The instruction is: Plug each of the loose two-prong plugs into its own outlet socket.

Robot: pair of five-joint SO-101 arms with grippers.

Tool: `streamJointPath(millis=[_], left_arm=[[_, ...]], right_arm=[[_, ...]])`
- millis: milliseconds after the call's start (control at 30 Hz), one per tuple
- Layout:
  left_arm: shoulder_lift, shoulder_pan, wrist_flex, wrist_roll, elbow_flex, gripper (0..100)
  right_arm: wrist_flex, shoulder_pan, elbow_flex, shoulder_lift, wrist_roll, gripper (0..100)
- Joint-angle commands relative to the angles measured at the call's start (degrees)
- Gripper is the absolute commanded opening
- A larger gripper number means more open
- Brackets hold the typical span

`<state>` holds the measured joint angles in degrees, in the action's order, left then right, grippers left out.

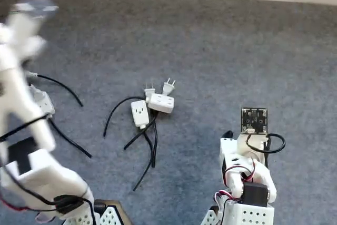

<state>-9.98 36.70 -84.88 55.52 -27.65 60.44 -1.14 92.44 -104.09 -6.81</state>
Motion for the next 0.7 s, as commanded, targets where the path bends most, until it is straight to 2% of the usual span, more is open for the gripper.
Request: streamJointPath(millis=[0, 167, 400, 567, 667], left_arm=[[-0.31, 12.53, 8.88, 3.34, 0.04, 1], [-8.22, 18.68, 14.68, 5.27, 1.63, 1], [-18.42, 20.09, 16.79, 5.27, 1.19, 2], [-18.59, 20.09, 16.35, 4.92, 1.19, 18], [-18.59, 20.09, 16.35, 4.92, 1.19, 22]], right_arm=[[0.13, -0.22, -0.13, -0.4, -0.53, 34.6], [0.13, -0.22, -0.13, -0.4, -0.44, 34.6], [0.13, -0.22, -0.04, -0.4, -0.44, 34.6], [-1.98, -0.22, 1.98, -0.4, -0.44, 34.6], [-2.07, -0.22, 2.15, -0.4, -0.44, 34.6]])
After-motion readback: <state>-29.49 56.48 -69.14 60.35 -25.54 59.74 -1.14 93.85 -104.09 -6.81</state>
